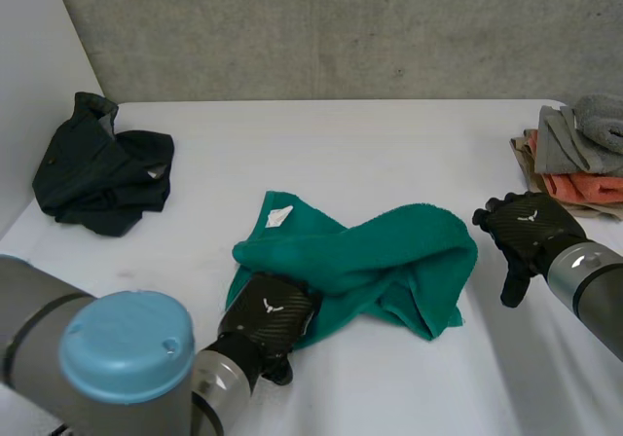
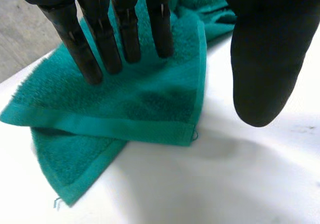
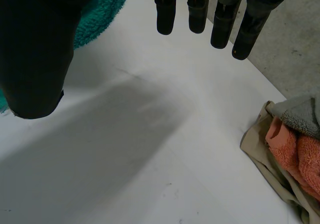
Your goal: Fold the laundry.
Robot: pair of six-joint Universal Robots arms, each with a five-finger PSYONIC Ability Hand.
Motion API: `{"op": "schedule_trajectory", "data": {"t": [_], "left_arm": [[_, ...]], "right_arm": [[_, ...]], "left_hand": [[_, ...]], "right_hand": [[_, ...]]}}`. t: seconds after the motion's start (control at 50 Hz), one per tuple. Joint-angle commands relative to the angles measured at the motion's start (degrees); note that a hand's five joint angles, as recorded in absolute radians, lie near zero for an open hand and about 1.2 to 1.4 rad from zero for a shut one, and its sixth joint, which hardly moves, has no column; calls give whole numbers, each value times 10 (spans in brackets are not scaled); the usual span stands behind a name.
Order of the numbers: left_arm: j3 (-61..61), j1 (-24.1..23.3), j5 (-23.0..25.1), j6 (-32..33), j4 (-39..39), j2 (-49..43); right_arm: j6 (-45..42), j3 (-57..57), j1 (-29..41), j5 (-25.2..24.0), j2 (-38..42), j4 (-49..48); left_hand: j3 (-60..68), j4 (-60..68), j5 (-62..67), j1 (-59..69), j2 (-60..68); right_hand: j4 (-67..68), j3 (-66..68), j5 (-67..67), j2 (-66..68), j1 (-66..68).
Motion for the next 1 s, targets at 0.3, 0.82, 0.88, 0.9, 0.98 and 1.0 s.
{"op": "schedule_trajectory", "data": {"t": [0.3, 0.82, 0.88, 0.9, 0.98, 1.0], "left_arm": [[105, 10, -1, 17, 56, -131], [163, 32, 2, 76, 103, -181], [165, 35, 1, 76, 103, -170], [163, 37, -1, 76, 101, -146], [152, 49, 0, 70, 96, -54], [149, 51, 0, 69, 95, -39]], "right_arm": [[0, 11, 20, 4, 6, -17], [1, 11, 20, 4, 5, -16], [4, 9, 19, 4, 5, -11], [8, 4, 19, 4, 5, -8], [46, -3, 21, 4, 4, 19], [60, -6, 21, 4, 5, 27]], "left_hand": [[27, 32, 35, 34, 28], [513, 518, 521, 520, 514], [513, 518, 521, 520, 514], [513, 518, 521, 520, 514], [513, 518, 521, 520, 514], [513, 518, 521, 520, 514]], "right_hand": [[-39, -22, -36, -30, -25], [-39, -22, -36, -30, -25], [-39, -22, -36, -30, -25], [-39, -22, -36, -30, -25], [-39, -22, -36, -30, -25], [-39, -22, -36, -30, -25]]}}
